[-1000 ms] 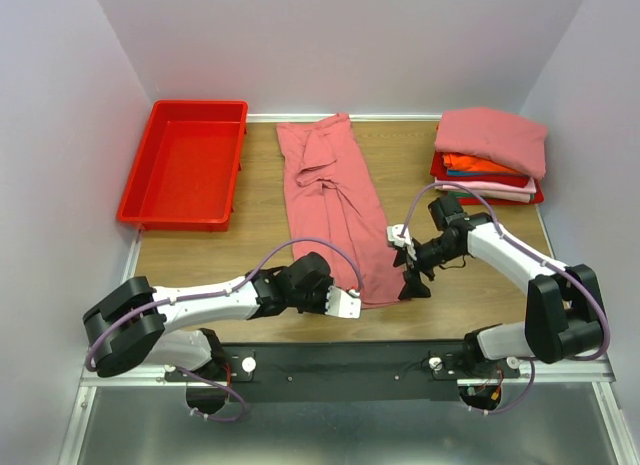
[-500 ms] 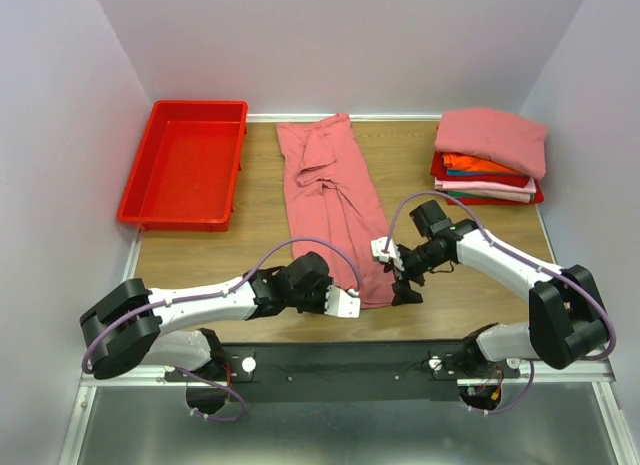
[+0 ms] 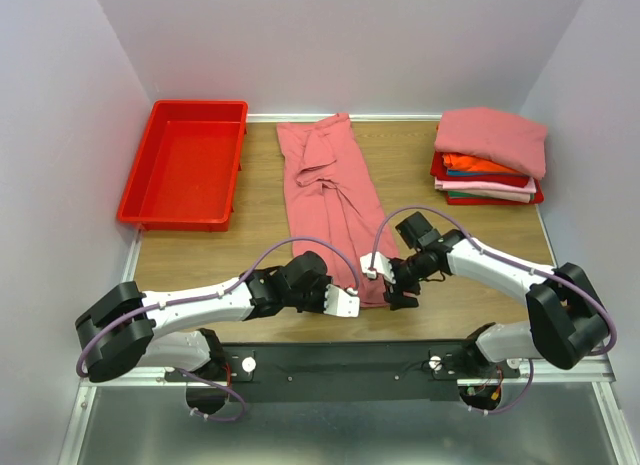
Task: Fold and stack the t-shirts
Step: Fold the tshirt
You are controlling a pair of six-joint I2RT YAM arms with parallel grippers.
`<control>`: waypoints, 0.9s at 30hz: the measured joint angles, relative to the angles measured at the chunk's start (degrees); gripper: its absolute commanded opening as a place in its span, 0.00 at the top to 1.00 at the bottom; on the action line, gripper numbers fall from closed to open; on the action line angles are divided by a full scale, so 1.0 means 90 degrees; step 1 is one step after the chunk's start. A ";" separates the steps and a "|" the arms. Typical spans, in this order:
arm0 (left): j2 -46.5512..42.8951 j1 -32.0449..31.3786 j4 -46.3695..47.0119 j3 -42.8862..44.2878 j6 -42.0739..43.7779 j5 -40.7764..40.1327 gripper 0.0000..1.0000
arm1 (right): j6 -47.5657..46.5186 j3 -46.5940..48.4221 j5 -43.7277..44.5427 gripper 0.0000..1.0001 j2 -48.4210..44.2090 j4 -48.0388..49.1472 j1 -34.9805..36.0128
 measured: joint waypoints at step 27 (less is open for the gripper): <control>-0.0022 0.0024 0.0000 -0.0002 -0.0027 0.0049 1.00 | 0.0629 -0.0294 0.1049 0.80 0.0131 0.0954 0.0488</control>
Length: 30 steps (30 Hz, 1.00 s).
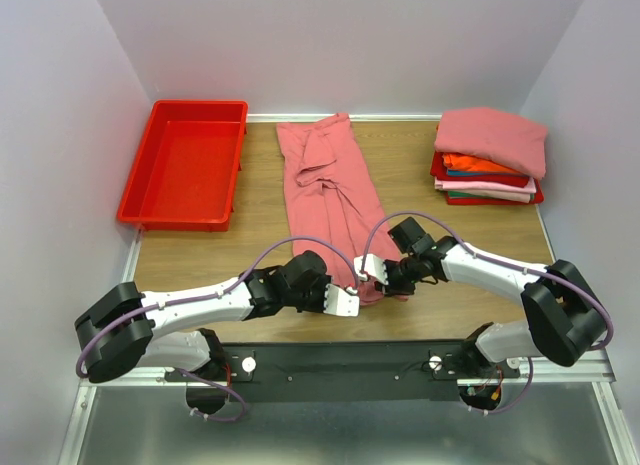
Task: Fold and stack the t-shirts
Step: Fold the tshirt
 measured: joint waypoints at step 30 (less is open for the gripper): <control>-0.0323 0.0017 0.0000 -0.0012 -0.0046 0.0104 1.00 | 0.0066 0.0634 0.0017 0.99 -0.0418 -0.0950 0.0041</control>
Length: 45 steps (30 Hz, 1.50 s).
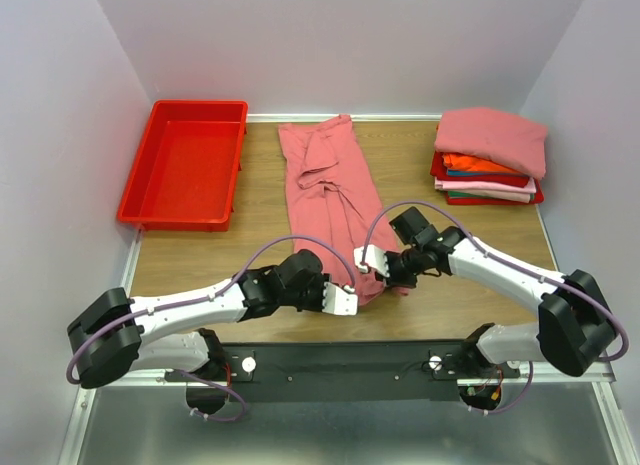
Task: Fold and stack the t-shirts
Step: Fold the tshirt
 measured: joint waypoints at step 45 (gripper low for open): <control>0.0189 0.1535 0.0233 0.0673 0.0520 0.0058 1.00 | -0.0073 0.2431 0.0250 1.00 0.0971 -0.0415 -0.0913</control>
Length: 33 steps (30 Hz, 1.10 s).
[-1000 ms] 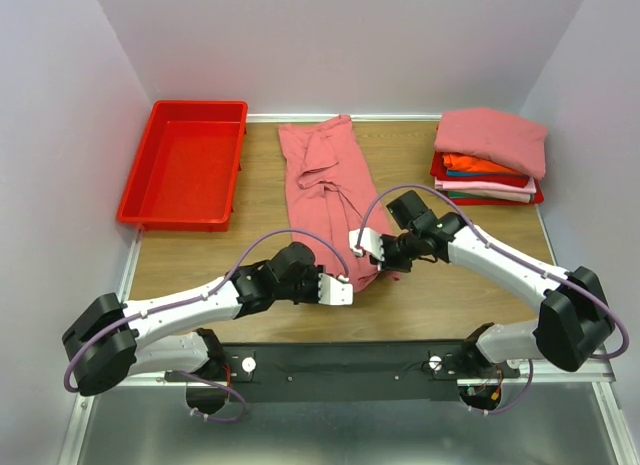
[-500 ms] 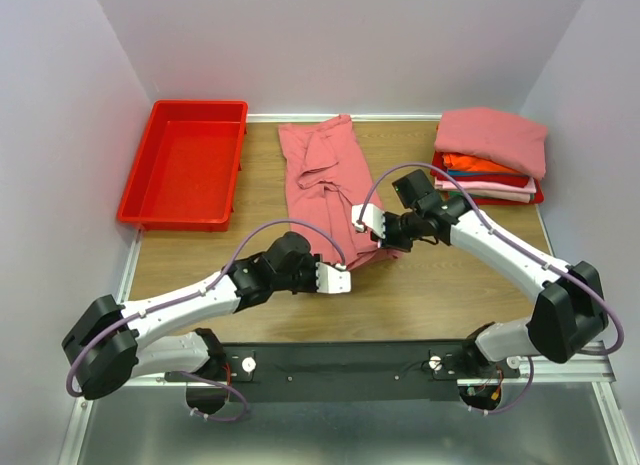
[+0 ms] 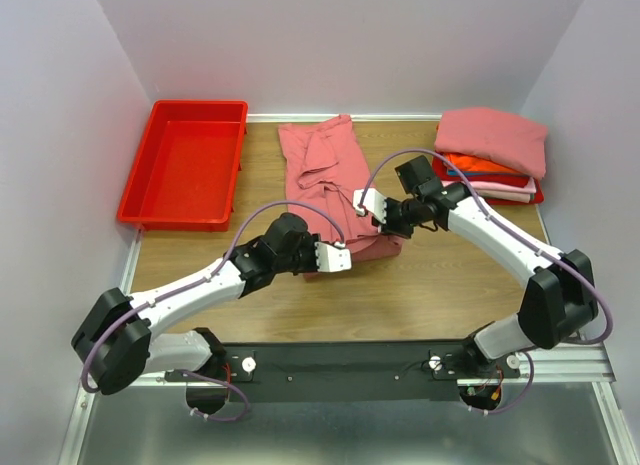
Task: Fold and stack the t-shirts
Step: Fold the tshirt
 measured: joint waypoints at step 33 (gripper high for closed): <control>0.2059 0.1814 0.0563 0.1768 0.0670 0.0563 1.00 | -0.0085 0.2895 -0.0245 1.00 0.2606 -0.0143 -0.0644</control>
